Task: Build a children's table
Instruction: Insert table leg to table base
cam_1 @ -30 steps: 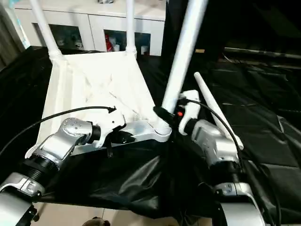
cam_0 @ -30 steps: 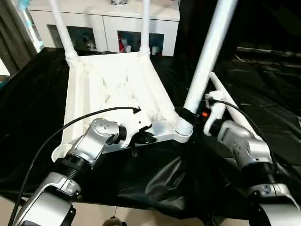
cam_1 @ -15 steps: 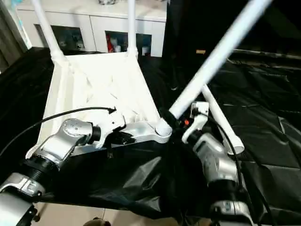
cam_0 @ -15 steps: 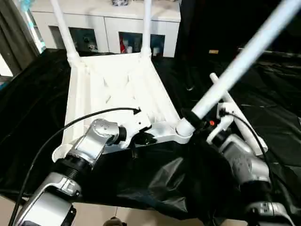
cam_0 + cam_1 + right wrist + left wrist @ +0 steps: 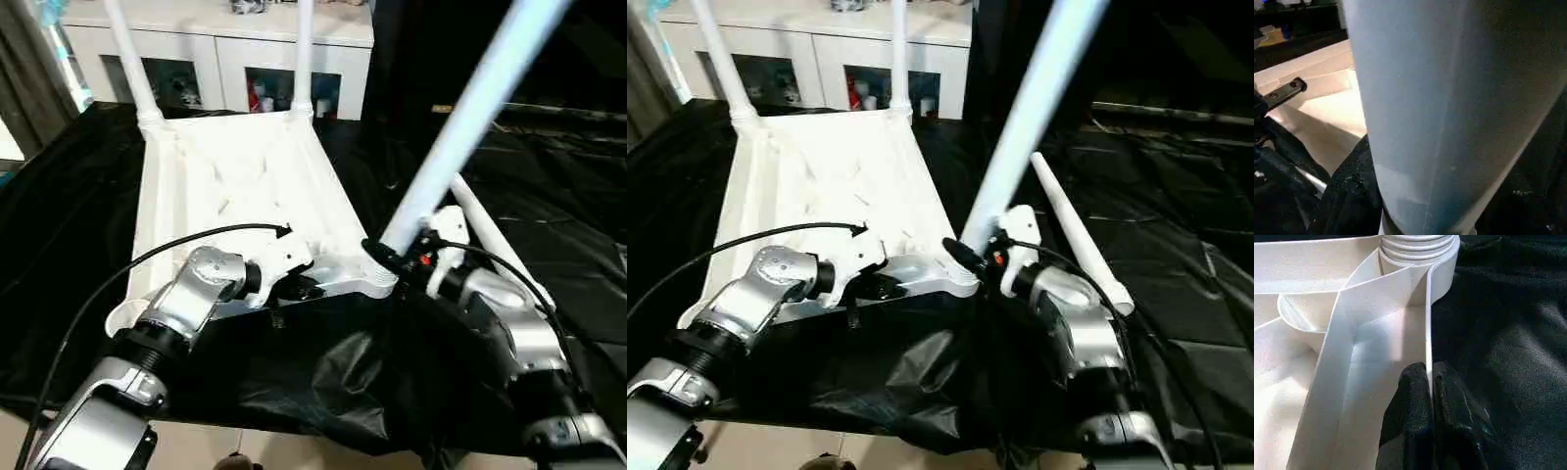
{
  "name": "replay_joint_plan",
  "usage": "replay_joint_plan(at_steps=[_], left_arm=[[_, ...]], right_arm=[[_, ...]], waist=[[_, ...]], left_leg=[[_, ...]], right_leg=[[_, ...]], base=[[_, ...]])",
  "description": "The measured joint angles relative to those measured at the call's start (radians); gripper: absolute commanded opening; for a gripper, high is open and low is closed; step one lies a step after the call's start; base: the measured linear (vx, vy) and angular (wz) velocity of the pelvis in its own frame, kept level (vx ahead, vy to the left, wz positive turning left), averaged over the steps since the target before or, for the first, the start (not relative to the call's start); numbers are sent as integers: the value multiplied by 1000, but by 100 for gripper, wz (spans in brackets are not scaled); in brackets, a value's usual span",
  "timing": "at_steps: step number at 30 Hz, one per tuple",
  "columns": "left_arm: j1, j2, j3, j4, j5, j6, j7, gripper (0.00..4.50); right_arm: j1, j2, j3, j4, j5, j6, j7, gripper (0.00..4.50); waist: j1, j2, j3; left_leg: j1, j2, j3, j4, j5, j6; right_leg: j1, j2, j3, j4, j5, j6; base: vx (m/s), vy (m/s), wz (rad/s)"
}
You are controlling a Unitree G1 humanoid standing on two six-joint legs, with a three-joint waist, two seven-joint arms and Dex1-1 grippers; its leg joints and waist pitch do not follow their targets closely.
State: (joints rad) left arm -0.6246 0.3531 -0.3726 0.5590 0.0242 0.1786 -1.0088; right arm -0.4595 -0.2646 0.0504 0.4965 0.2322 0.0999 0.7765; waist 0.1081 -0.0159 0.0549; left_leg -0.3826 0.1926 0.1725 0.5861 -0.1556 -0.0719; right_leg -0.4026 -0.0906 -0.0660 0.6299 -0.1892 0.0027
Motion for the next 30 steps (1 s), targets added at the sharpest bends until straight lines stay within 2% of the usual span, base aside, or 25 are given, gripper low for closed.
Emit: replay_joint_plan(at_steps=[6,14,23,28,30], left_arm=[[27,40,0,-41,0,-6,-38,0],[43,101,1,-59,-6,-52,-135,0],[52,151,1,-73,-31,-78,-246,0],[52,145,1,-73,-31,-78,-253,0],[51,142,1,-71,-31,-79,-253,0]], right_arm=[[-70,-13,32,78,-6,25,97,191],[-104,-21,63,133,-5,5,251,191],[-92,-25,78,136,12,-33,387,191],[-81,-26,78,136,12,-48,401,191],[-81,-26,77,136,12,-52,405,191]], waist=[[-5,-16,-8],[-5,-27,-8],[9,-30,-7],[13,-29,-7],[14,-25,-4]], left_leg=[[2,0,0,-3,0,0],[2,0,0,-3,0,0],[2,0,0,-5,0,0],[3,0,0,-8,0,0],[4,0,0,-10,0,0]], right_leg=[[-1,0,-1,-1,0,0],[0,0,-1,-1,0,0],[1,0,-1,-5,2,-4],[1,0,-1,-8,2,-4],[2,0,-1,-9,2,-5]], base=[[0,0,0],[0,0,0],[0,0,0],[0,0,0],[0,0,0]])
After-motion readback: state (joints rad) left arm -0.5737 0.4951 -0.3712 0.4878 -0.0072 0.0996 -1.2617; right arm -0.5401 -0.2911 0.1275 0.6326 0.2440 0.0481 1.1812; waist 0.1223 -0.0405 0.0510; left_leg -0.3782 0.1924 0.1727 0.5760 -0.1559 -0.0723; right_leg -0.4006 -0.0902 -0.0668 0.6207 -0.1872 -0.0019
